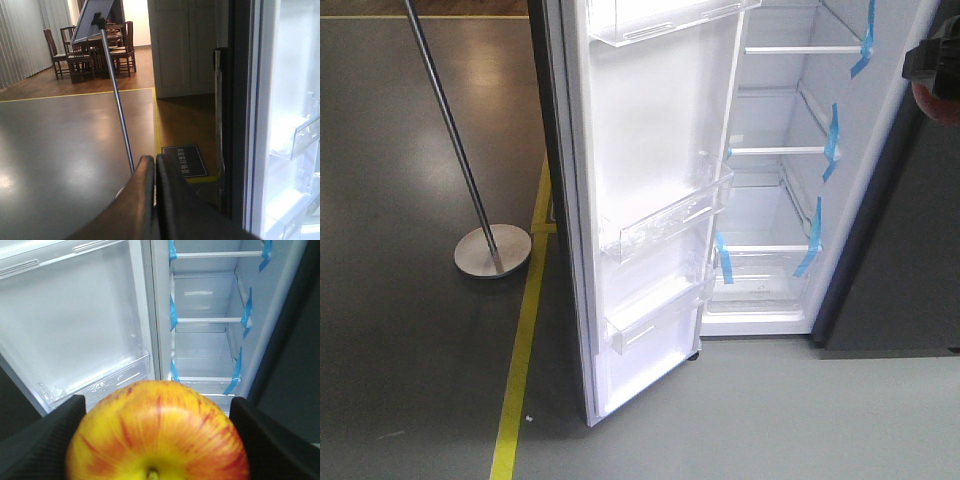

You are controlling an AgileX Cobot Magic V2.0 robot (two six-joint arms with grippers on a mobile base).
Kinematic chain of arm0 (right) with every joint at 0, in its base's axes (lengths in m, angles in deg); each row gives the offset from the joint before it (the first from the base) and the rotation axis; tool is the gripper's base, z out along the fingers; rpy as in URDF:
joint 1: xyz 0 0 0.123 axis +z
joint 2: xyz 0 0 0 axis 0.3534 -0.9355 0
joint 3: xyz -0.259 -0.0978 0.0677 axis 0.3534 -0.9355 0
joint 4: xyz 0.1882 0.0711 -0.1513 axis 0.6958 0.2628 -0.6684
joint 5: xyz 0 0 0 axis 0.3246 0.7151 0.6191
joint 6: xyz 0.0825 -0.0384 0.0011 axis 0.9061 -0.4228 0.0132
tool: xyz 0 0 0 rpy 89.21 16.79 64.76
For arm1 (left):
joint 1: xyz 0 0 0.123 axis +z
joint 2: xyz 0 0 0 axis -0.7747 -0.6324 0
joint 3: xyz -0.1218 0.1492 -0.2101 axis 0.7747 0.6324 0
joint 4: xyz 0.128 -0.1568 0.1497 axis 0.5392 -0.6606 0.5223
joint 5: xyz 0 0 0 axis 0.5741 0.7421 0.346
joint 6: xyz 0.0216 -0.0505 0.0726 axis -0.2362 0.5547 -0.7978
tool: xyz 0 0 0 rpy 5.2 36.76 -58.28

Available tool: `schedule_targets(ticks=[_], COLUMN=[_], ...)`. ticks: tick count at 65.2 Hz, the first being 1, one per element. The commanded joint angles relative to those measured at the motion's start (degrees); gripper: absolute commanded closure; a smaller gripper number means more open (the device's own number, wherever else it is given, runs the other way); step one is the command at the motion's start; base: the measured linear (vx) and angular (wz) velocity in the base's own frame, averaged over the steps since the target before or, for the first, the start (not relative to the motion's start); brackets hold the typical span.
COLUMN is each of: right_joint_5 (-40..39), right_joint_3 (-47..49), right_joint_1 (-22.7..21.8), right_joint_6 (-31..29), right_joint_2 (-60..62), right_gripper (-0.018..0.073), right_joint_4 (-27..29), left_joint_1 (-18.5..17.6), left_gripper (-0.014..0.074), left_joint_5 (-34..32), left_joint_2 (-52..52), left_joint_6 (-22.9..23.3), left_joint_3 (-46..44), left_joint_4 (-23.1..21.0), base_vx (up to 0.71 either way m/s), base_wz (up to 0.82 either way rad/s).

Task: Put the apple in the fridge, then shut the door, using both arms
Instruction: 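Approach the refrigerator door bins with the held apple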

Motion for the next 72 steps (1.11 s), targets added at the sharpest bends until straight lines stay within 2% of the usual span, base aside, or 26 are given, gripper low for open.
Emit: schedule_targets(ticks=[1,72], right_joint_5=[-4.65,-4.8], right_joint_3=[2.01,2.01], right_joint_1=[-0.11,-0.11], right_joint_6=[-0.51,-0.51], right_joint_2=[1.61,1.61], right_gripper=[0.0331,0.0331], right_joint_4=[0.31,0.31], left_joint_1=[-0.26,-0.26], left_gripper=[0.0603,0.0603], left_joint_5=[-4.42,-4.42], left_joint_2=[0.89,0.89], left_joint_6=[0.32,0.32], left_joint_3=[0.89,0.89], left_joint_4=[-0.11,-0.11], base_vx=[0.1,0.1], base_wz=[-0.01,0.02])
